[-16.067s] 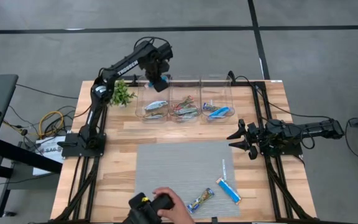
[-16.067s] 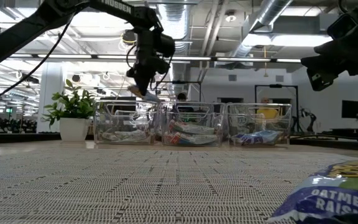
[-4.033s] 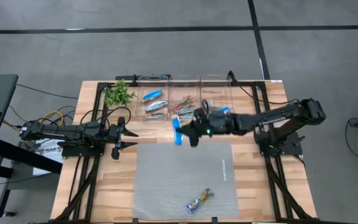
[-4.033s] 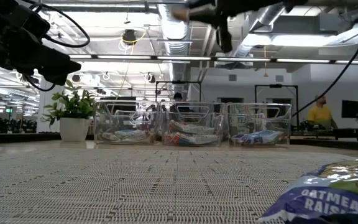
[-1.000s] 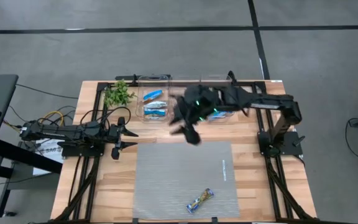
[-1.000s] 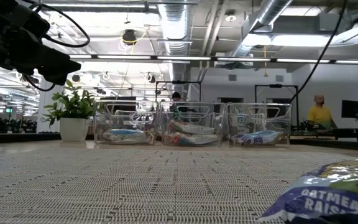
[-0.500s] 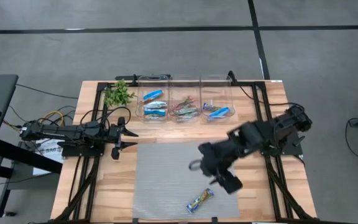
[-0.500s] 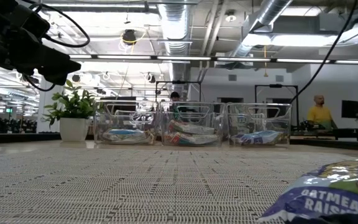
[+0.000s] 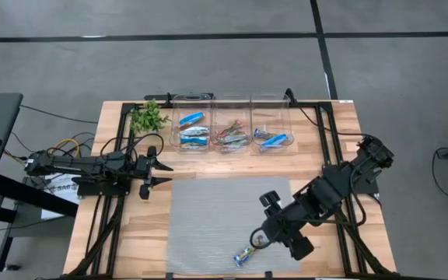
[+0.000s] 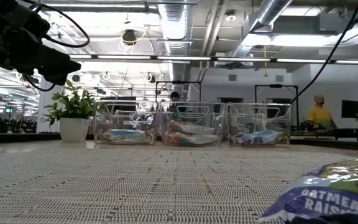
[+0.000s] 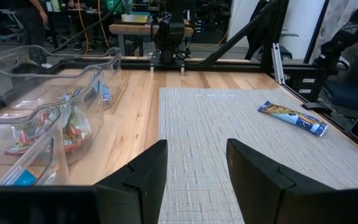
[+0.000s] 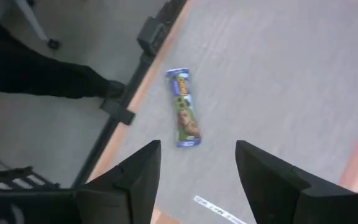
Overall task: Pick and place Granola Bars by type
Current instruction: Put the purple granola bar into the right transparent bin
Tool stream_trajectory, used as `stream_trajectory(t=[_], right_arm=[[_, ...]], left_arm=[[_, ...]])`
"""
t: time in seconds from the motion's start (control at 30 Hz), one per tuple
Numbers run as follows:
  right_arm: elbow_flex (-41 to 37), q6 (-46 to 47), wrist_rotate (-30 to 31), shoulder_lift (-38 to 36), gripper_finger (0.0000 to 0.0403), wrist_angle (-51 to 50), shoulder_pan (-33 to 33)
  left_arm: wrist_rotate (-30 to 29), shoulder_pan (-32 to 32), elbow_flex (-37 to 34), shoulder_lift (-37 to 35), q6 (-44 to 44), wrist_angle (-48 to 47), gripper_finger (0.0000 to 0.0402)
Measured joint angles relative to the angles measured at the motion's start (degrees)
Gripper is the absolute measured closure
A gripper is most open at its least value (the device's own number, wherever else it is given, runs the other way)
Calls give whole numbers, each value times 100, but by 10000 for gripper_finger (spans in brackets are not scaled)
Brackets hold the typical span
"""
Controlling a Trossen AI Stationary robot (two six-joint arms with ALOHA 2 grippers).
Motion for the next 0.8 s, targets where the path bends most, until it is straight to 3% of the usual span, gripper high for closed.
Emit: stream_trajectory(t=[0.2,0.47,0.53,0.8], right_arm=[[-731,-3,195,89,206,418,-17],[-2239,-11,173,343,205,2520,-12],[-2507,-10,155,453,206,2583,27],[-2652,-182,124,1391,202,3102,130]], left_arm=[[0,0,-2,0,32,2,244],[0,2,-2,0,33,2,244],[0,0,-2,0,-3,2,244],[2,0,0,4,-18,0,244]])
